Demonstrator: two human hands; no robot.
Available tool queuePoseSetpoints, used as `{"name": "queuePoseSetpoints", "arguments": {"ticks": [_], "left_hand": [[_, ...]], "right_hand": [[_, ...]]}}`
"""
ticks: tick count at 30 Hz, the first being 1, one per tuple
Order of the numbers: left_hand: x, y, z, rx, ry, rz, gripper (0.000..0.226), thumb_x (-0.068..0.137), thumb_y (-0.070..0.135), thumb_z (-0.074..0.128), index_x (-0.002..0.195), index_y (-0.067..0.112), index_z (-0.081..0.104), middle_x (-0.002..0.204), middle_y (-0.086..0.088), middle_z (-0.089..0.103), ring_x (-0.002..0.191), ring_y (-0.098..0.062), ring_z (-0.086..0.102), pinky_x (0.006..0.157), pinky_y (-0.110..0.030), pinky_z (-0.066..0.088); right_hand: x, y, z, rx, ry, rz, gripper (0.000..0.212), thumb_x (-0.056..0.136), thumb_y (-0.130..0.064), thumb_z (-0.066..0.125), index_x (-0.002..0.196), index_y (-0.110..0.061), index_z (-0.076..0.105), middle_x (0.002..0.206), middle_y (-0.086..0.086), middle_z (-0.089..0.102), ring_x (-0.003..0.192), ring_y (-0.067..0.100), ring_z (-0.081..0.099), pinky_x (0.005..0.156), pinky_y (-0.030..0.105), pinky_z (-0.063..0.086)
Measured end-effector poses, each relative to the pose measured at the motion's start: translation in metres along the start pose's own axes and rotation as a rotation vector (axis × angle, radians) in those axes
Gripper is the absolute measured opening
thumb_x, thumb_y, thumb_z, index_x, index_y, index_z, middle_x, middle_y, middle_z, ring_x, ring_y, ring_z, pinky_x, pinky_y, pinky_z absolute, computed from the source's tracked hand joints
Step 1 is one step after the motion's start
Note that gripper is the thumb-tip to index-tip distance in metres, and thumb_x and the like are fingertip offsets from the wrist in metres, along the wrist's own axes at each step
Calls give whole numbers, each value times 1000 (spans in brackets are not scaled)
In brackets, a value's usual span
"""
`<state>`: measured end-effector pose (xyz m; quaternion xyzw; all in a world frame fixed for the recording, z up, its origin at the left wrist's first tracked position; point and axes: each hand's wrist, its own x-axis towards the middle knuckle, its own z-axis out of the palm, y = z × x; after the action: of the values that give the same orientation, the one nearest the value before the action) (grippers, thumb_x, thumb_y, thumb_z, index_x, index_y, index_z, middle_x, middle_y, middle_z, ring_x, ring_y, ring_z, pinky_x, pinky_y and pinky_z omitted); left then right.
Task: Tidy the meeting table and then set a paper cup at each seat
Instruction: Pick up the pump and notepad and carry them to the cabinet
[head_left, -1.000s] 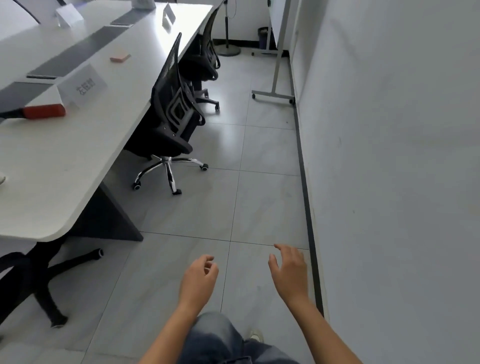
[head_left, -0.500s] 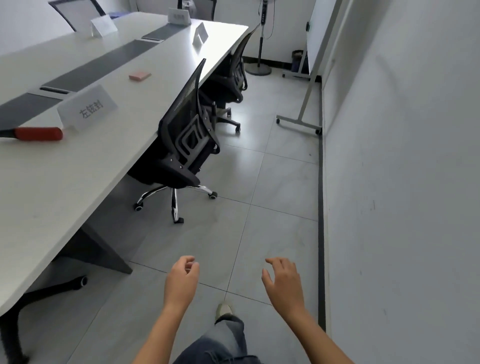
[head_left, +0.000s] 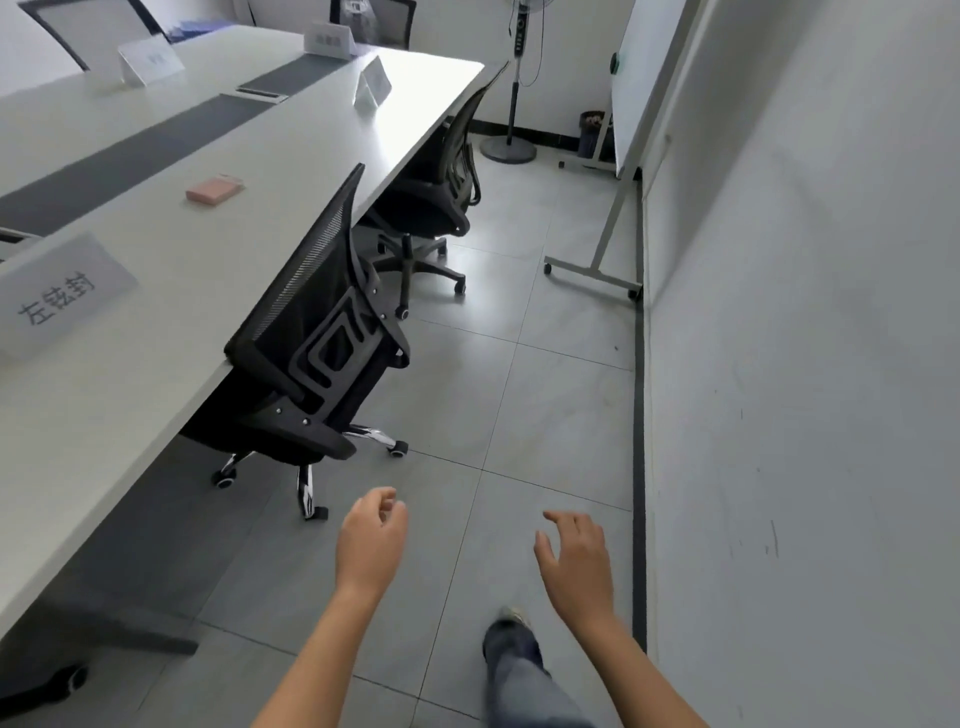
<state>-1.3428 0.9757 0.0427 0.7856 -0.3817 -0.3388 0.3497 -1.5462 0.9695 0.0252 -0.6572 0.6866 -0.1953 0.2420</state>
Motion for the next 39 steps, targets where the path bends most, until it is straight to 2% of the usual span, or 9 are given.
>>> {"name": "queuePoseSetpoints", "arguments": {"ticks": [5, 9, 15, 19, 22, 27, 30, 35, 39], "left_hand": [[63, 50, 40, -17, 81, 41, 26, 89, 13, 47, 113, 8, 58, 108, -6, 58, 108, -22, 52, 89, -30, 40], [101, 86, 42, -15, 270, 63, 24, 88, 8, 50, 109, 5, 60, 103, -5, 55, 110, -26, 48, 87, -27, 35], [149, 117, -18, 21, 662, 76, 23, 87, 2, 51, 108, 2, 61, 111, -14, 59, 108, -28, 47, 86, -28, 35], [206, 122, -78, 38, 819, 42, 26, 89, 6, 47, 112, 3, 58, 116, -18, 55, 113, -31, 47, 96, -42, 40], [265, 122, -115, 97, 819, -6, 29, 90, 9, 46, 116, 3, 57, 122, -19, 55, 119, -32, 44, 98, -42, 37], [369, 118, -153, 166, 675, -129, 33, 90, 13, 46, 120, 3, 54, 130, -20, 51, 123, -36, 39, 99, -42, 35], [419, 113, -161, 222, 571, -207, 34, 91, 16, 44, 122, 3, 52, 132, -20, 49, 124, -35, 37, 98, -42, 35], [475, 96, -156, 306, 466, -328, 39, 92, 21, 42, 128, 7, 46, 137, -15, 45, 126, -34, 35, 99, -42, 36], [504, 85, -148, 371, 410, -441, 43, 92, 24, 40, 133, 12, 40, 141, -10, 41, 128, -31, 33, 97, -39, 36]], "right_hand": [[106, -4, -10, -25, -41, -133, 33, 92, -21, 48, 124, -12, 52, 121, 5, 55, 113, 19, 46, 94, 24, 37], [182, -26, -17, -4, -74, -219, 32, 91, -18, 49, 122, -10, 53, 121, 6, 56, 114, 20, 45, 94, 25, 36], [265, -89, 4, 64, -184, -393, 32, 89, -13, 52, 120, -8, 56, 117, 11, 57, 114, 25, 46, 93, 27, 36], [332, -158, 22, 125, -157, -511, 32, 88, -10, 54, 119, -5, 56, 115, 12, 58, 113, 27, 48, 92, 23, 31], [383, -218, 31, 161, -122, -582, 31, 89, -10, 52, 119, -5, 56, 118, 10, 57, 116, 25, 45, 93, 20, 28], [457, -306, 43, 186, -48, -675, 30, 89, -10, 53, 118, -4, 57, 120, 11, 57, 119, 27, 43, 94, 21, 27], [494, -346, 52, 165, -44, -719, 31, 90, -13, 52, 120, -4, 55, 123, 13, 55, 120, 30, 42, 96, 31, 34], [550, -395, 80, 96, -93, -829, 32, 90, -14, 51, 120, -5, 55, 123, 15, 55, 117, 32, 43, 94, 36, 37], [598, -430, 124, -43, -237, -930, 34, 91, -18, 50, 124, -7, 52, 127, 16, 52, 118, 33, 42, 94, 41, 39]]}}
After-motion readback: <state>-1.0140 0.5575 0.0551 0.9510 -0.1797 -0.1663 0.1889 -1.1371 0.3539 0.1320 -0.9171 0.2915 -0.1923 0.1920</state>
